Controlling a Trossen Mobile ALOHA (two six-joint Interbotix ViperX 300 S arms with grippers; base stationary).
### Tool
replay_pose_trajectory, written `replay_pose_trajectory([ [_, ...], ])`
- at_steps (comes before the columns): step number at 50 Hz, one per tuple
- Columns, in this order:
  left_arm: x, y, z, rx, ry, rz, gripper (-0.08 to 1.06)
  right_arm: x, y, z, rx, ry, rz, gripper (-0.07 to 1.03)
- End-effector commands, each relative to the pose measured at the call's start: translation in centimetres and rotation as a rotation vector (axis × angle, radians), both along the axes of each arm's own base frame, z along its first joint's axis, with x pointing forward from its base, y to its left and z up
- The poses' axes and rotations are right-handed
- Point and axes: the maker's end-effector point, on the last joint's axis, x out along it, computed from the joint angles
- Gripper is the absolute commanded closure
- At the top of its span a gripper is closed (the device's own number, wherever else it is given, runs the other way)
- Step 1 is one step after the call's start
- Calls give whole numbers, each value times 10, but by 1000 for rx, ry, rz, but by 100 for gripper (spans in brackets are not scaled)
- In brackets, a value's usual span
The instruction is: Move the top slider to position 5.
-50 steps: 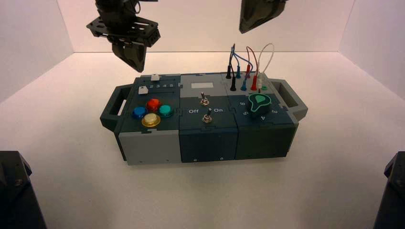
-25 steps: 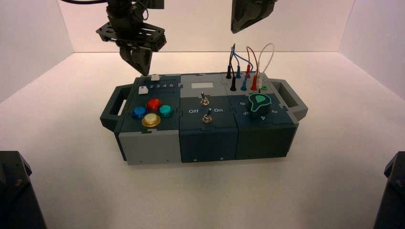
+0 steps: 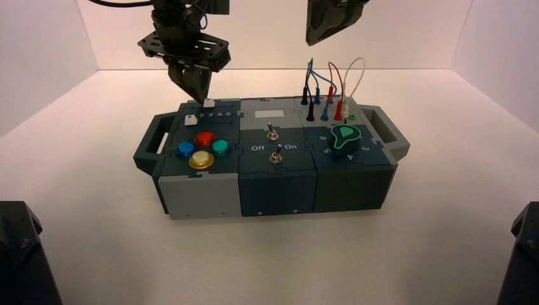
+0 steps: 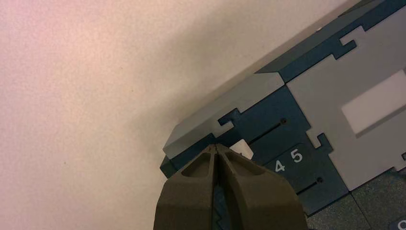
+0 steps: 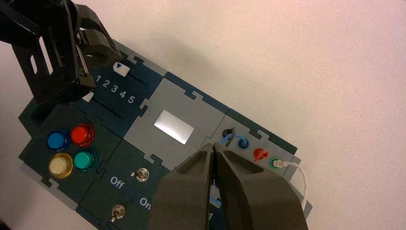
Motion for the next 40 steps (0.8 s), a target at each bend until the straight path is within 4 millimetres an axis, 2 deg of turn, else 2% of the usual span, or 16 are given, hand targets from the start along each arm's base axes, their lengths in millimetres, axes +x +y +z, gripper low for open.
replay_pose_trajectory([
  [1, 5, -8, 11, -19, -28, -9, 100, 7, 7, 16, 26, -40, 8, 99],
  [16, 1, -21, 12, -30, -29, -32, 100, 7, 8, 15, 25, -39, 8, 99],
  [40, -1, -24, 12, -33, -8, -17, 100, 7, 7, 15, 26, -40, 6, 99],
])
